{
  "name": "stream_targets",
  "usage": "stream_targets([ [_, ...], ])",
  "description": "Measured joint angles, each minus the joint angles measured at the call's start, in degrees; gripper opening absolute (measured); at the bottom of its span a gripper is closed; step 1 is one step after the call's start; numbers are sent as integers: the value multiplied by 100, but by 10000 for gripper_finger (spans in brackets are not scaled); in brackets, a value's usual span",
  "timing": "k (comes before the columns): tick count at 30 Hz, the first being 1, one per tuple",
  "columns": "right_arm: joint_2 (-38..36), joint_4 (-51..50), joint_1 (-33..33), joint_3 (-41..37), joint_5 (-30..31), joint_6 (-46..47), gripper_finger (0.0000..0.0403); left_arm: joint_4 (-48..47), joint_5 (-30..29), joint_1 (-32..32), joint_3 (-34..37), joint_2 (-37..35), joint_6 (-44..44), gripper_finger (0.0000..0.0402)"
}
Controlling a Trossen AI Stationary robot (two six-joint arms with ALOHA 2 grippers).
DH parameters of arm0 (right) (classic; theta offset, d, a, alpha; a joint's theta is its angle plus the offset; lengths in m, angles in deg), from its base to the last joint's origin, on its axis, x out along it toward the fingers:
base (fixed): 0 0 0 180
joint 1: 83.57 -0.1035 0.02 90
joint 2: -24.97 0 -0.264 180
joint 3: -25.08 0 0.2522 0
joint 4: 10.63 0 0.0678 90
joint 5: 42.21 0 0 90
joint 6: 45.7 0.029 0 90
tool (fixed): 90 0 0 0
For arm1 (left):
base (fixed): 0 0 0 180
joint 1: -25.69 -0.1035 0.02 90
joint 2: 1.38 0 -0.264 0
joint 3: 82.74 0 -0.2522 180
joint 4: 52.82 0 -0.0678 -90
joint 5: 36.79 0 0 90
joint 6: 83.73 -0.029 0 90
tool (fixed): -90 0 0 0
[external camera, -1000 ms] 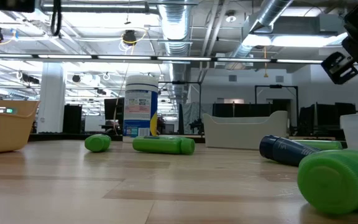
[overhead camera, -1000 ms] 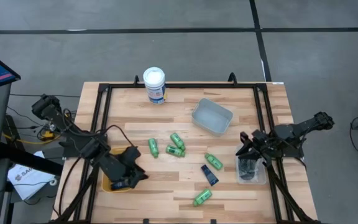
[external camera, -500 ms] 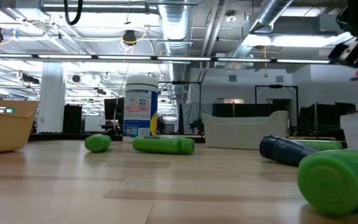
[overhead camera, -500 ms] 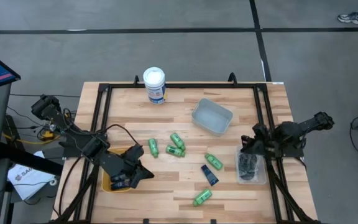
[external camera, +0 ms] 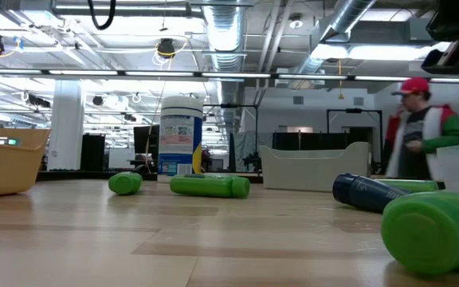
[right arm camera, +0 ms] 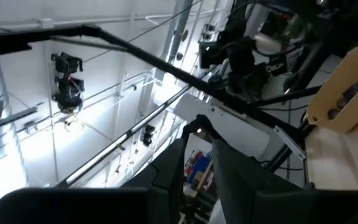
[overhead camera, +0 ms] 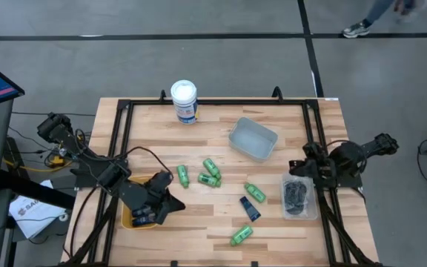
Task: Pick & Place Travel size toiletries
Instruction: Put the blue shave cream into the light orange bin
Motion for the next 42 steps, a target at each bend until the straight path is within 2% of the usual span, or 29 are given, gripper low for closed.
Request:
stream_targets([
  [5, 3, 6, 0, 0, 160, 94, 76, 103, -167, 2, 0, -63, -416, 118],
  [8, 9, 18, 0, 109, 527, 13, 76, 131, -221, -59, 0, -248, -663, 155],
  [12, 248, -37, 4, 547, 667, -556, 76, 125, -248, -208, 0, -646, -997, 196],
  [15, 723, -719, 4, 1149, 695, -857, 76, 118, -302, -300, 0, -983, -1258, 215],
  [20, 2166, -3391, 0, 2609, 692, -1083, 76, 95, -641, -341, 0, -1538, -1812, 225],
  [25, 3954, -5299, 0, 4084, 779, -1382, 76, 79, -918, -341, 0, -1944, -2264, 219],
  [32, 6384, -7892, -25, 5760, 885, -1105, 66, 51, -1004, -341, -2, -2184, -2588, 206],
  [37, 7898, -8513, -203, 6350, 646, -1219, 81, 44, -999, -341, -2, -2162, -2691, 202],
  [42, 9100, -8389, -403, 6721, 202, -1225, 152, 35, -997, -341, -1, -2157, -2693, 207],
])
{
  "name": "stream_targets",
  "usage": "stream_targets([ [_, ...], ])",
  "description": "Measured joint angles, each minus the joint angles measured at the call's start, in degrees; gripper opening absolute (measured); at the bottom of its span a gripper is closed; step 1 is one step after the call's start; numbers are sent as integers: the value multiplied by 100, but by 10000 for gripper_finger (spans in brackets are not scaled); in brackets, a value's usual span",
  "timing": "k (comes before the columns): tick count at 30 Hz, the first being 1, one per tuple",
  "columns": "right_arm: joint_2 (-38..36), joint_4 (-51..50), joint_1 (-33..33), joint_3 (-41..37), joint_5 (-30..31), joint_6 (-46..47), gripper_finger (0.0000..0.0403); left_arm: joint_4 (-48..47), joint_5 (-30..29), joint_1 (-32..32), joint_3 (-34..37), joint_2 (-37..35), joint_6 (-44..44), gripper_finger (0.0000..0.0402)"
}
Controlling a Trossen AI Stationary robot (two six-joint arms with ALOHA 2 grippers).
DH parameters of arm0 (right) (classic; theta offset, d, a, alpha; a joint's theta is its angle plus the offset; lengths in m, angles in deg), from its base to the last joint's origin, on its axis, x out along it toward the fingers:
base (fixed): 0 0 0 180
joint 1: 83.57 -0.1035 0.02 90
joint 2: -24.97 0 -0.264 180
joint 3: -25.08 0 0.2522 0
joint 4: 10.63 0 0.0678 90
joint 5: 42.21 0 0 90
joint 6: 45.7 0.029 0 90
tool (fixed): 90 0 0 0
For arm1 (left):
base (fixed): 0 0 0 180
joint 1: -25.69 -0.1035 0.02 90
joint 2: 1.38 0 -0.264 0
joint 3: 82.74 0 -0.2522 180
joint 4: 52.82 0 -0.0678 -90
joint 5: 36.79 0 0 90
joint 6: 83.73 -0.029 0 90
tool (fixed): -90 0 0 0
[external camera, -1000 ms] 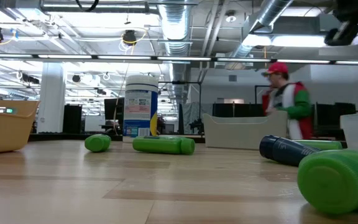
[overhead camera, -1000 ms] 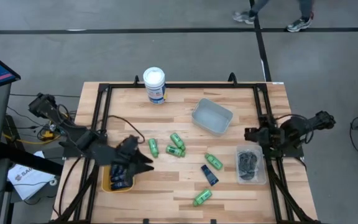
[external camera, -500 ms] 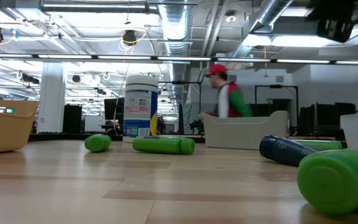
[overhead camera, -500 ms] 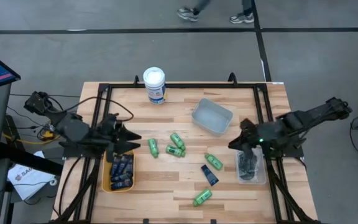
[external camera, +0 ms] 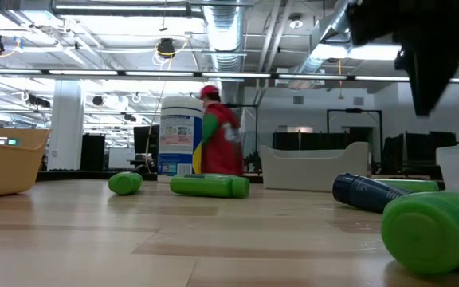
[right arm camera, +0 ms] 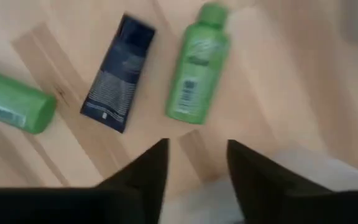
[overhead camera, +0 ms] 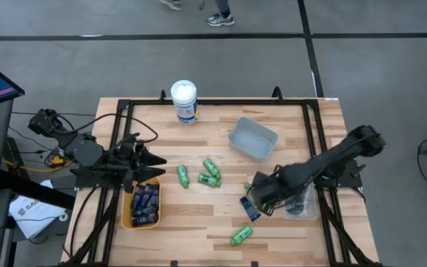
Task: Pick & Place Travel size toiletries
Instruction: Put the blue shave cream into the light orange bin
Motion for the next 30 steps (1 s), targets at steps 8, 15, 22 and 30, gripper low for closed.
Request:
stream_targets([
  [8, 1223, 486, -250, 506, -459, 443, 299, -4, 78, 0, 0, 2, -11, 211],
  [15, 1740, 678, -261, 686, -443, 634, 316, 0, 79, 0, 1, 2, -20, 211],
  [22, 2204, 970, -246, 690, -462, 765, 312, 2, 77, 0, 1, 2, -27, 214],
  [30, 2295, 1115, -164, 697, -467, 816, 312, -45, 76, 0, 1, 2, -29, 214],
])
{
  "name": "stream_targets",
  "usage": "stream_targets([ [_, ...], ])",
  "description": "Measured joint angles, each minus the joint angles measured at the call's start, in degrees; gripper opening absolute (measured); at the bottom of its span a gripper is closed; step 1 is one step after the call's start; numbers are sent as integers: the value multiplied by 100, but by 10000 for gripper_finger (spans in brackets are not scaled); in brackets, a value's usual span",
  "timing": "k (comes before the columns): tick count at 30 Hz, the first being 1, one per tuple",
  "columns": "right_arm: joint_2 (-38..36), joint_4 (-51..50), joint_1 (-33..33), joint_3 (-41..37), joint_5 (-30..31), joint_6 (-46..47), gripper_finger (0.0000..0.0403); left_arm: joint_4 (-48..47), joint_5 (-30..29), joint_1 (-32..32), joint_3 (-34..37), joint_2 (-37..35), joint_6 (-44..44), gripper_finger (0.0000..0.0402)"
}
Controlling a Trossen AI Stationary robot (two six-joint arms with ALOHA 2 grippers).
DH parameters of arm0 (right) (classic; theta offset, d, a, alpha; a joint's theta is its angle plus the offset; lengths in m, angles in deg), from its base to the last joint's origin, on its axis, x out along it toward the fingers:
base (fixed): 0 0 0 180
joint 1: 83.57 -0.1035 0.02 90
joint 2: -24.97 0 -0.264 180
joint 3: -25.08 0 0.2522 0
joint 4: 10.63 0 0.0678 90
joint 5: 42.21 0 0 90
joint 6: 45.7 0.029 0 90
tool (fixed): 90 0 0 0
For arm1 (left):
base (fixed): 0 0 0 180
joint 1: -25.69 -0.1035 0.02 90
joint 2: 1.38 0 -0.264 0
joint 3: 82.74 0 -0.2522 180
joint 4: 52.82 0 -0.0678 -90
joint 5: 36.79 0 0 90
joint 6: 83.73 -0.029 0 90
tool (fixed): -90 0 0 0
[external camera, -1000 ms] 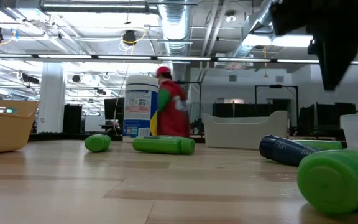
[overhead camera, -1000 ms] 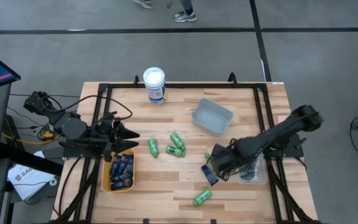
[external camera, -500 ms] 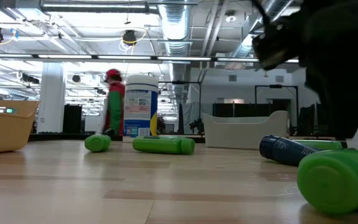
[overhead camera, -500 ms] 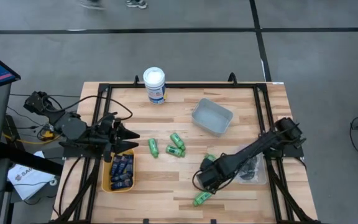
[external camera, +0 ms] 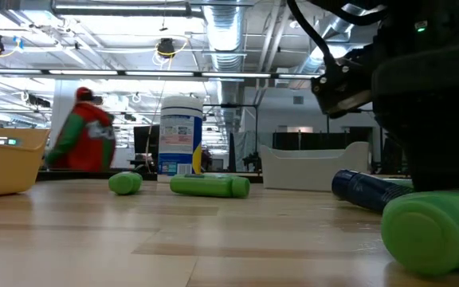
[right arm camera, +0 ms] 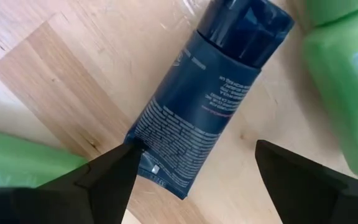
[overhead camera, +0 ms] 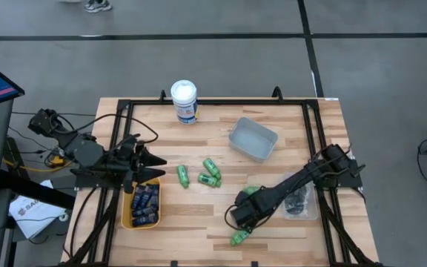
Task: Pick & Place Travel size toiletries
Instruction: Put the blue shave cream into the light orange bin
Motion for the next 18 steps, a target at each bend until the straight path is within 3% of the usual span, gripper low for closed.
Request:
stream_targets([
  [10, -13, 39, 121, 79, -307, -248, 280, -44, -1, 0, 0, 0, 0, 214],
  [18, -165, -282, 346, 512, 193, -284, 290, -51, -6, 0, 0, 2, -84, 214],
])
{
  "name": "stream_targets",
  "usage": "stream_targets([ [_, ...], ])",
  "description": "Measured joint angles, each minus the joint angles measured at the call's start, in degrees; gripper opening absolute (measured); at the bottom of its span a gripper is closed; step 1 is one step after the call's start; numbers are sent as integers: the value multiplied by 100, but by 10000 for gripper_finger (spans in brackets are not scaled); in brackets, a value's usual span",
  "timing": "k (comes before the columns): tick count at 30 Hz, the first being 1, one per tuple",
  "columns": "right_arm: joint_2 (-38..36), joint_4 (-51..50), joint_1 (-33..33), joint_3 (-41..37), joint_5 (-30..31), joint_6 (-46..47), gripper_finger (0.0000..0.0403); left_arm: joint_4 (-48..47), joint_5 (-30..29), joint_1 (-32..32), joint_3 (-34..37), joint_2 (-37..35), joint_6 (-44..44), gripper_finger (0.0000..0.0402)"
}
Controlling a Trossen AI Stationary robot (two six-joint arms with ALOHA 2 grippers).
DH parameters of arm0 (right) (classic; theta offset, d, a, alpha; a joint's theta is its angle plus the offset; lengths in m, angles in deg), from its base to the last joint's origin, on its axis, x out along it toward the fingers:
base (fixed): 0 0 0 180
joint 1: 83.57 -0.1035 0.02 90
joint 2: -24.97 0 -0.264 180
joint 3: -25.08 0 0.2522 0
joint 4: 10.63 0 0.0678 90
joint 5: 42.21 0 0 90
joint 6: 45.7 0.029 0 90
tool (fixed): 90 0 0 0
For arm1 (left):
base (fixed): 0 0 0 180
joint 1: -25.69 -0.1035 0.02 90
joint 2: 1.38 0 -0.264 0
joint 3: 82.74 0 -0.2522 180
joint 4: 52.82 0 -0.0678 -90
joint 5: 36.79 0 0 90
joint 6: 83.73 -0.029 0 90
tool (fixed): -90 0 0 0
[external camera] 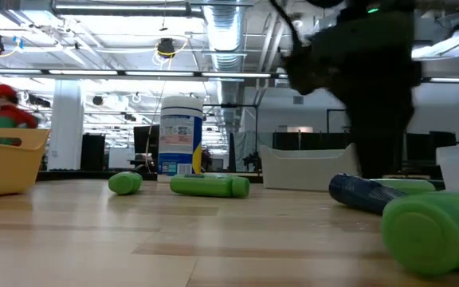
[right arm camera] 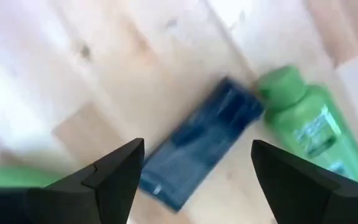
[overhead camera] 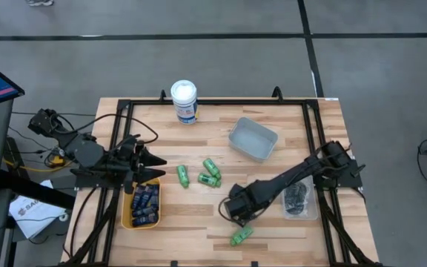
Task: Pick & Place Travel size toiletries
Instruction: Put the blue shave cream into the light orange bin
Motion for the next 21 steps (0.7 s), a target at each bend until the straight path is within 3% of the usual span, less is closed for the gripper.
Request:
stream_targets([
  [13, 74, 86, 459, -73, 0, 179, 291, 8, -1, 0, 0, -2, -60, 214],
  [21, 70, 344, 281, -253, -82, 359, 286, 8, -1, 0, 0, -2, -57, 214],
])
